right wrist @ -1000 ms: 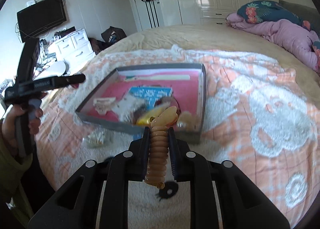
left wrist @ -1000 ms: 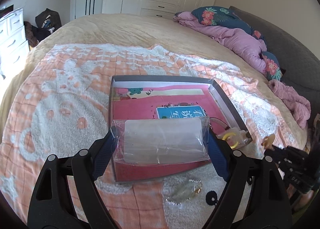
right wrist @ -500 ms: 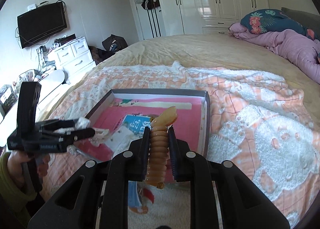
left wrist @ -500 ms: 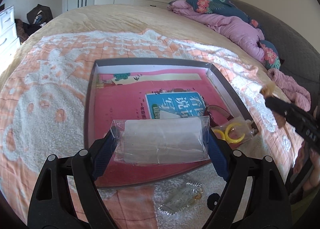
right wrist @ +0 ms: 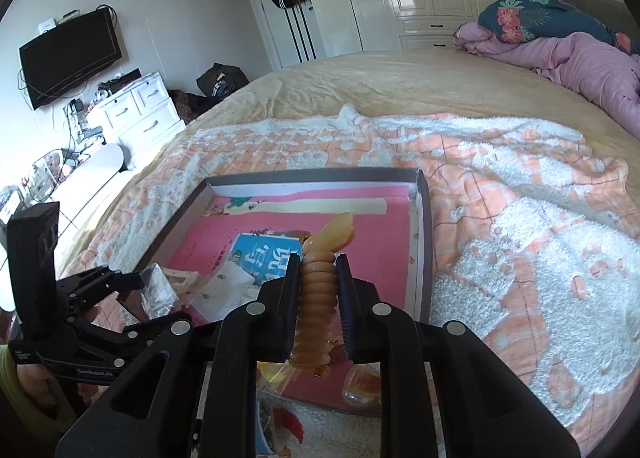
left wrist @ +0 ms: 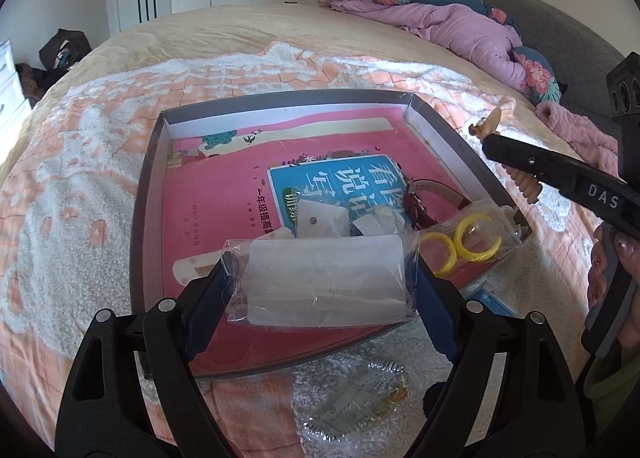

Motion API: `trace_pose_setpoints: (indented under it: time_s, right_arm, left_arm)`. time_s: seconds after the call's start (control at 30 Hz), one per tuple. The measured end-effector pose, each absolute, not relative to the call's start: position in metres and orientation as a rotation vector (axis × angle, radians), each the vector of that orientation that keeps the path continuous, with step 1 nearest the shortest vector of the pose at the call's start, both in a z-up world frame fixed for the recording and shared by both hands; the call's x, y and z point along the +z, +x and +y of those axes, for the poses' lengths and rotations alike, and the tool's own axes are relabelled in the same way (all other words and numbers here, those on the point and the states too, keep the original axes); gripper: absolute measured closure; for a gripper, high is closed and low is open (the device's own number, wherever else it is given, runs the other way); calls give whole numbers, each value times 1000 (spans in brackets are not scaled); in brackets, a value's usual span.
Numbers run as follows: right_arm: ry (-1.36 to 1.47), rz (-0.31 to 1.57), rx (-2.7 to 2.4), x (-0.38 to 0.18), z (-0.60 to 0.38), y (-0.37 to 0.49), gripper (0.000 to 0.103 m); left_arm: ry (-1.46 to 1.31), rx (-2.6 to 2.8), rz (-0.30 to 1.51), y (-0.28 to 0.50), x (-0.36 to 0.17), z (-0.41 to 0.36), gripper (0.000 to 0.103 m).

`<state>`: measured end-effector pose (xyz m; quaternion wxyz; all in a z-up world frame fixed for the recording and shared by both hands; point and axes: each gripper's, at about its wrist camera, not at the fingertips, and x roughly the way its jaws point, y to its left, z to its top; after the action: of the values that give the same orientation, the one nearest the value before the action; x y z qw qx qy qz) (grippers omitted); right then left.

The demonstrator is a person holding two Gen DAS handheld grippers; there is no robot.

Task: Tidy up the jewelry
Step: 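Release the orange hair tie into the box with the right gripper while the left releases the packet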

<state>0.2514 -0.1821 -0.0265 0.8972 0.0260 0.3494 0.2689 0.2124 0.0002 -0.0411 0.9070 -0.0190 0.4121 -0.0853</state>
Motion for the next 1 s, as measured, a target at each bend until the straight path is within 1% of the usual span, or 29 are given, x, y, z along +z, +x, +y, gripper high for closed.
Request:
trace_pose_setpoints:
  time_s: [0.27,0.4,0.43,0.47,0.53,0.6,0.67,0.73,0.8,0.83,0.9,0.97,1.0]
  right_arm:
    - [65,792,538,-52,-182,256,86]
    - [81,787,535,-52,-186,253,82]
    - [82,786,536,-52,-187,252,80]
    - [84,783,536,-51,-187,251,74]
    - [88,775,538,-49,-189,248,70]
    - [101,765,541,-46,-191,244,58]
    - [116,754,542,-43,-194,239,56]
    - [129,745,543,-40,-198,234,49]
    - [142,730,537,-36,-202,230,40]
    - [151,722,536,-33,-204,227,39]
    - [165,709,533,-29,-208,223,31]
    - [173,693,533,-24,-211,218,29]
    - [175,688,532,-22,-211,217,24]
  left_arm:
    - [-23,-173,850,214,-43,-1,26]
    - [-23,-174,851,214,-43,-1,26]
    - [-24,-174,851,214,-43,-1,26]
    - [-26,-173,851,214,-43,-1,26]
    - [-27,-173,850,214,-43,-1,26]
    - [-25,-172,848,214,-42,-2,25]
    - [-24,-170,845,213,-41,-2,25]
    - [-24,-169,842,213,-40,-2,23]
    - [-24,-168,839,212,-38,-1,22]
    - [-25,-169,837,211,-37,-1,22]
    - [-25,-167,834,209,-35,0,20]
    - [-27,-165,828,209,-33,1,16]
    - [-29,-165,825,208,-31,1,16]
